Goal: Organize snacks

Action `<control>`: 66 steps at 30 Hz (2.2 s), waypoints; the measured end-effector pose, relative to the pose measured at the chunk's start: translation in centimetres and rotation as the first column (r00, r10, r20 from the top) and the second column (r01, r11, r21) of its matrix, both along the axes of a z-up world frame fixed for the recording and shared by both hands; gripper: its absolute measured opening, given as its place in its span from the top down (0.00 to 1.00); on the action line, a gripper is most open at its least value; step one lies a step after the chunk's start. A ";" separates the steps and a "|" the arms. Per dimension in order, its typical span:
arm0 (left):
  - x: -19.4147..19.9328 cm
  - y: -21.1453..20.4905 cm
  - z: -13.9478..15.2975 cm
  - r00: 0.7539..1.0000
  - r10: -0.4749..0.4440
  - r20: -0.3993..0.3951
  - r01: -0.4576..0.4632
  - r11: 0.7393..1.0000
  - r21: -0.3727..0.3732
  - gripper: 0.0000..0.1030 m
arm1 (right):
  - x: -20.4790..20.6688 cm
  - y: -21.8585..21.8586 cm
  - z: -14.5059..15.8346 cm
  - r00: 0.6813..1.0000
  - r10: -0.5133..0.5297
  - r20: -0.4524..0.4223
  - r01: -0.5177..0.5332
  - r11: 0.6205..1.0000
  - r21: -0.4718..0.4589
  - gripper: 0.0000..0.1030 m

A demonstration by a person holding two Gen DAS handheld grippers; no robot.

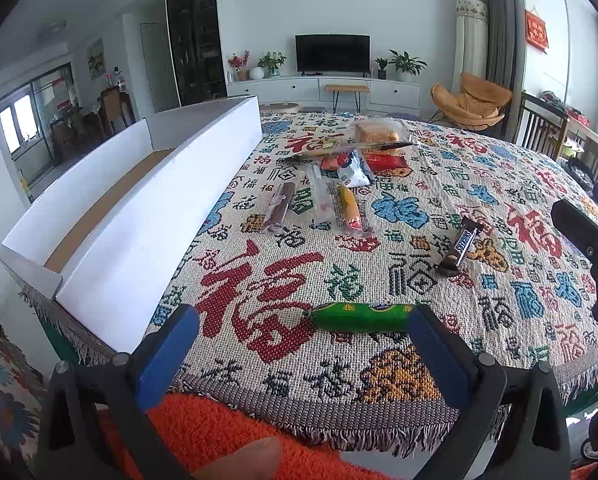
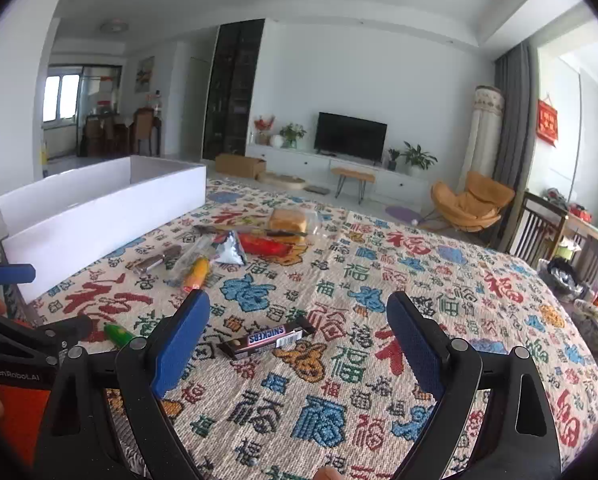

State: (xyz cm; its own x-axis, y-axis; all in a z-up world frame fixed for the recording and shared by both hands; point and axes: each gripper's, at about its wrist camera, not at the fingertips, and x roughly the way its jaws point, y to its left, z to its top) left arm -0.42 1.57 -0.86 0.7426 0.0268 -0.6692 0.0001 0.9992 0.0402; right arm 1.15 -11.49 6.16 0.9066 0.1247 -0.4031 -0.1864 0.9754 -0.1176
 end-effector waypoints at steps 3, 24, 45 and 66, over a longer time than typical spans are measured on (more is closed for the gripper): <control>-0.1 -0.2 -0.1 1.000 -0.009 0.005 0.009 1.000 0.003 0.00 | -0.1 0.3 -0.4 1.000 0.011 -0.012 -0.011 1.000 0.000 0.10; 0.3 -0.2 -0.6 1.000 -0.015 -0.011 0.015 1.000 0.003 0.00 | 0.0 1.1 -1.0 0.998 0.037 -0.046 -0.038 0.999 -0.011 0.10; 1.4 1.2 -2.0 0.993 0.020 -0.116 -0.026 0.998 -0.055 0.00 | 3.3 -0.1 -5.6 0.941 0.078 -0.328 -0.063 0.996 0.056 0.10; 2.0 0.9 -2.8 0.986 0.030 -0.164 -0.035 0.999 -0.023 0.00 | 3.9 0.4 -6.7 0.891 0.134 -0.435 -0.115 0.991 0.069 0.10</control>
